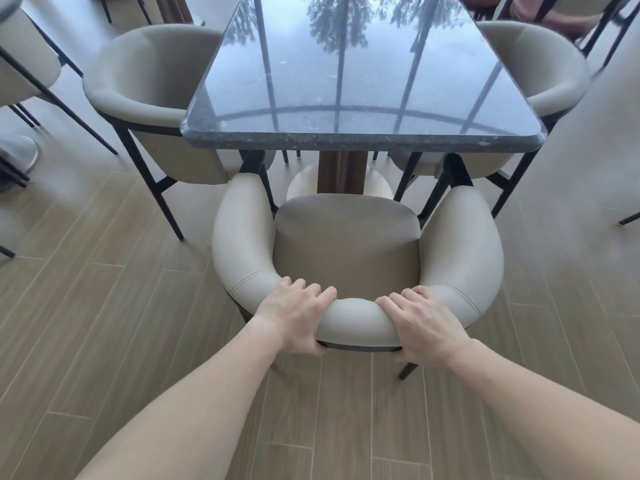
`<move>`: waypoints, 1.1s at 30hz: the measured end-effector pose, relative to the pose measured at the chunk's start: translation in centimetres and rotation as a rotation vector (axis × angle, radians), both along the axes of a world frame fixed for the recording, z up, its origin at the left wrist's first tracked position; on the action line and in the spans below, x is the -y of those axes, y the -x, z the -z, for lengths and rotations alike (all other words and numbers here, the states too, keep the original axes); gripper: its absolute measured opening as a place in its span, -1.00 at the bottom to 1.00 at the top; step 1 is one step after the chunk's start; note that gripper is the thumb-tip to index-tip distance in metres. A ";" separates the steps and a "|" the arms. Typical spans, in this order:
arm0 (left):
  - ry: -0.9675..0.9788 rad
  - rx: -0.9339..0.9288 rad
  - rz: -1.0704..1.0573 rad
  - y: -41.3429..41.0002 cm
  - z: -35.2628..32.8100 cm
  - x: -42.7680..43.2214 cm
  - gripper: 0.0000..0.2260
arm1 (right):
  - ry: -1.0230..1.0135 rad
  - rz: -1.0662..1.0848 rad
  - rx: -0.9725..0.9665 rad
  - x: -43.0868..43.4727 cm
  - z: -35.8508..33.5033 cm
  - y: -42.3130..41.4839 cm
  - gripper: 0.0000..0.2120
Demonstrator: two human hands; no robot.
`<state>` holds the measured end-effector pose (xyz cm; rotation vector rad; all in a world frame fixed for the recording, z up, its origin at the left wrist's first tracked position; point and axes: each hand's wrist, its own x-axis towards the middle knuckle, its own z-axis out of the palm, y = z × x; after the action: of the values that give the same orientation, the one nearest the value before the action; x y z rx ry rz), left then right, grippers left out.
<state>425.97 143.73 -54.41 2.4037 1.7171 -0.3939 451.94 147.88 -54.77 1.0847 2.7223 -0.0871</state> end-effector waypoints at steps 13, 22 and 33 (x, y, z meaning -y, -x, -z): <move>0.014 -0.038 0.013 5.9 -0.4 1.7 -0.34 | 0.058 0.004 0.022 0.9 0.2 6.0 -0.35; -0.024 0.004 0.070 3.7 -0.1 1.7 -0.37 | 0.056 0.030 0.044 0.9 -0.2 4.1 -0.37; -0.020 -0.010 0.034 -1.5 0.2 0.7 -0.38 | 0.053 0.023 0.052 -0.1 -0.3 -1.1 -0.40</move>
<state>427.47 143.07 -54.65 2.4519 1.6948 -0.3957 453.03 147.95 -54.43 1.0879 2.6470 -0.1320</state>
